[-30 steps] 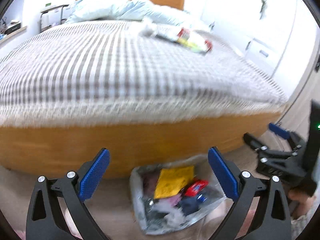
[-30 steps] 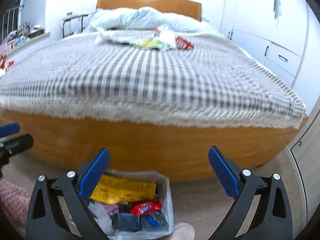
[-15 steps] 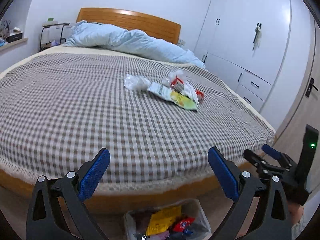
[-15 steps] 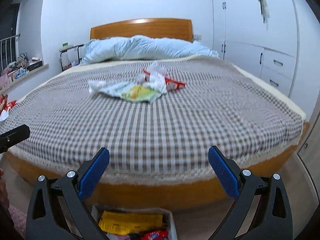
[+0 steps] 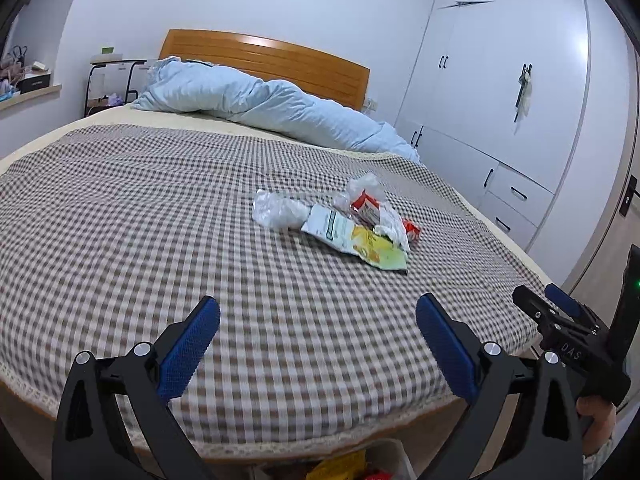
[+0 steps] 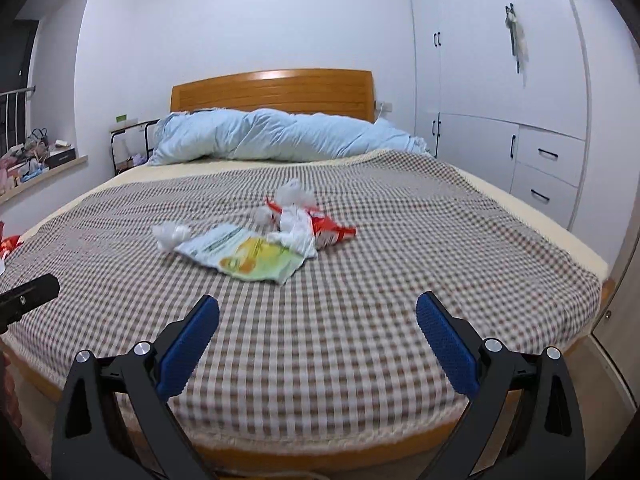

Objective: Collect trash
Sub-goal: 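Raise both open tools from the bin toward the bed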

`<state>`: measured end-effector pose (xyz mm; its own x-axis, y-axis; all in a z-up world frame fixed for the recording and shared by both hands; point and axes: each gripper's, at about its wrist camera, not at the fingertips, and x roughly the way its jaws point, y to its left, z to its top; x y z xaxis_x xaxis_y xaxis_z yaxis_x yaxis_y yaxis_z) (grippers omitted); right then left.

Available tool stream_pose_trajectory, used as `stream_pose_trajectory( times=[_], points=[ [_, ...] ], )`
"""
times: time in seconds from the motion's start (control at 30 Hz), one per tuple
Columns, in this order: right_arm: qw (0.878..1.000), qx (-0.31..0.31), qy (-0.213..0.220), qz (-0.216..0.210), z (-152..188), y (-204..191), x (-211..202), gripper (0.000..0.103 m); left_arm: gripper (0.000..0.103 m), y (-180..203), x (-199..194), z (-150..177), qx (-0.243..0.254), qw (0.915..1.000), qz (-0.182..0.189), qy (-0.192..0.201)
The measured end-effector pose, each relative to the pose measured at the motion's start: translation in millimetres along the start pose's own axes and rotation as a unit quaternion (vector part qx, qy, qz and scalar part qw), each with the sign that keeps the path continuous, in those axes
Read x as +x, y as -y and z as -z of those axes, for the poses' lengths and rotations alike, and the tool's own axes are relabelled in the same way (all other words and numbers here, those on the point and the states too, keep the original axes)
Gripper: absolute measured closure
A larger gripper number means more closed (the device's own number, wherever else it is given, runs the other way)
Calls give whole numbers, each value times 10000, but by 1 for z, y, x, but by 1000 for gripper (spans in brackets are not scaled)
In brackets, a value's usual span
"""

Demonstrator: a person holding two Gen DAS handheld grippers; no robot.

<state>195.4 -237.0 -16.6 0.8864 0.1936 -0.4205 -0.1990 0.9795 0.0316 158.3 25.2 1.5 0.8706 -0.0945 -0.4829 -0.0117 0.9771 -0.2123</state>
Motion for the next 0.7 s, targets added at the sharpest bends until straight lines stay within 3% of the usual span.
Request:
stream_pose_trajectory(
  times=[0.7],
  points=[
    [9986,95,521,89,-44,-10,50,8,8,9,42,-45,-208,9987,86,463]
  ],
)
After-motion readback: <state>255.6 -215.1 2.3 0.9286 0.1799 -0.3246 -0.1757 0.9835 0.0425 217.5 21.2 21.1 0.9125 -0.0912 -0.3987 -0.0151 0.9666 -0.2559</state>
